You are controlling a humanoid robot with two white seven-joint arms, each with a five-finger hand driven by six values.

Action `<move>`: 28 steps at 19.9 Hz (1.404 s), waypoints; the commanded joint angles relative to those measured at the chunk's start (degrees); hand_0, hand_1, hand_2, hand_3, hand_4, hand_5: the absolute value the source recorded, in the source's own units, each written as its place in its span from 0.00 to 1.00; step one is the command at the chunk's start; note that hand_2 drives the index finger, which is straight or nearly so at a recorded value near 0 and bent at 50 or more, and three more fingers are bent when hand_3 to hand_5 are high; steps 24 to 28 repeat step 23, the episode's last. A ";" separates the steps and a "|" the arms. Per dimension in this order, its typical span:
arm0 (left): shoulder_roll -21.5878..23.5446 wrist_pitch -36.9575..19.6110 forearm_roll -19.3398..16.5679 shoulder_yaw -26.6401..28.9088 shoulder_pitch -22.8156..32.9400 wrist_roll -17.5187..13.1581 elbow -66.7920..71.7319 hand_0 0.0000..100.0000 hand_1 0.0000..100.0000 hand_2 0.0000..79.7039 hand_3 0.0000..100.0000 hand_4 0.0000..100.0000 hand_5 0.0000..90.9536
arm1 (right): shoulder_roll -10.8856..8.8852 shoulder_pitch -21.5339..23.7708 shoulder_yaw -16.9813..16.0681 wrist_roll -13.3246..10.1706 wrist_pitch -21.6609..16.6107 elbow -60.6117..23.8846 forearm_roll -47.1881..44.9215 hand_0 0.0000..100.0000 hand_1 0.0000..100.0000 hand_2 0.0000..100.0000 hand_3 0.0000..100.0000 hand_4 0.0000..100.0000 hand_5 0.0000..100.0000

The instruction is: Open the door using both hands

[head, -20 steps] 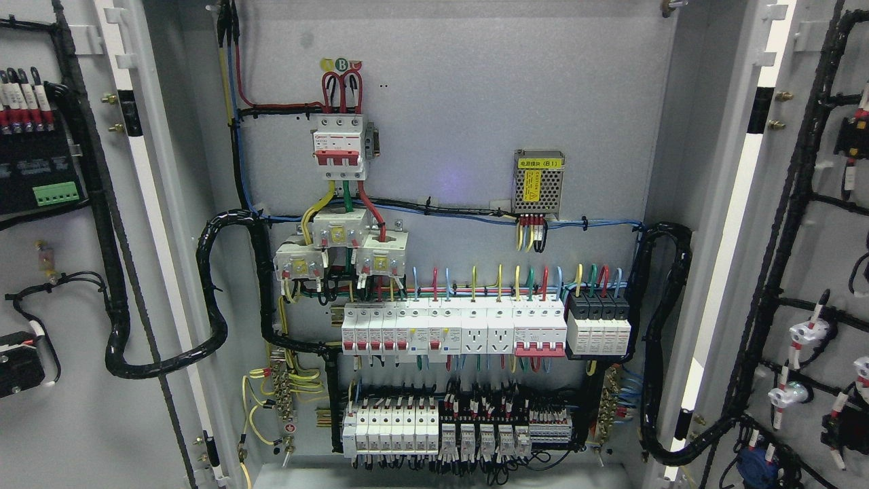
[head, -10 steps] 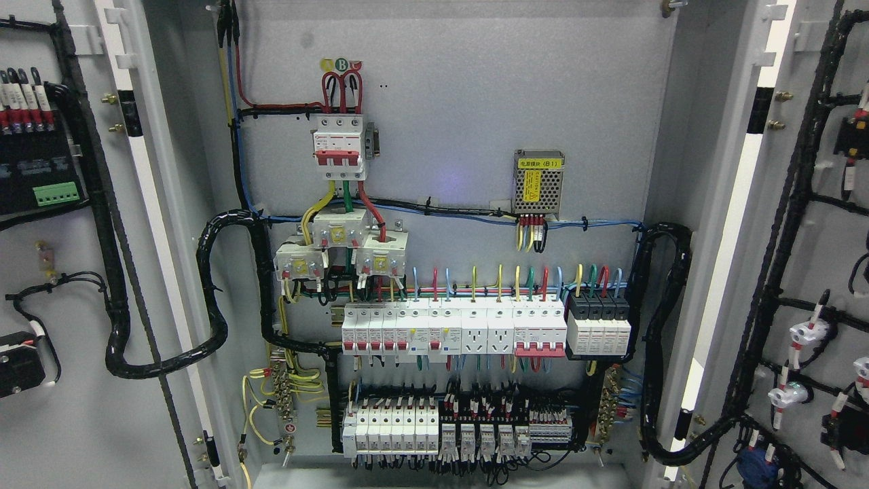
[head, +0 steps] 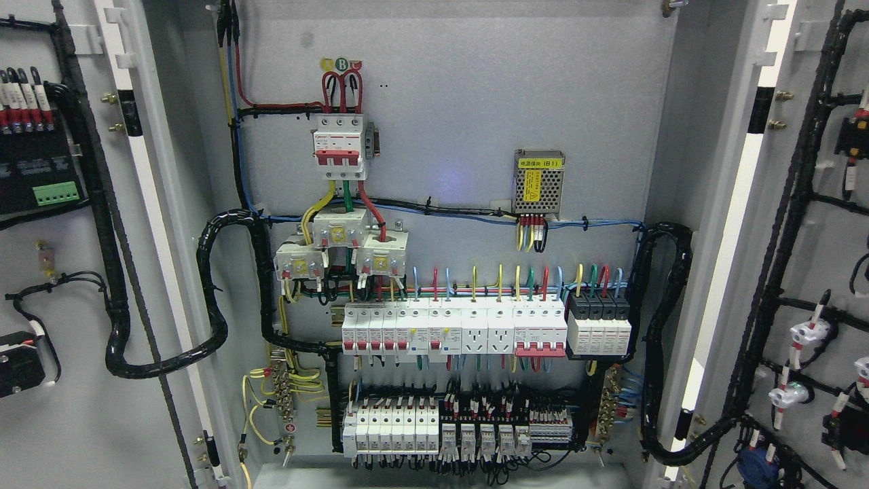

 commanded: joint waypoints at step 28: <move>-3.81 -0.59 0.33 1.08 -0.95 -0.73 5.38 0.12 0.39 0.00 0.00 0.00 0.00 | 1.71 -1.86 -1.75 -0.22 0.30 2.12 0.23 0.12 0.39 0.00 0.00 0.00 0.00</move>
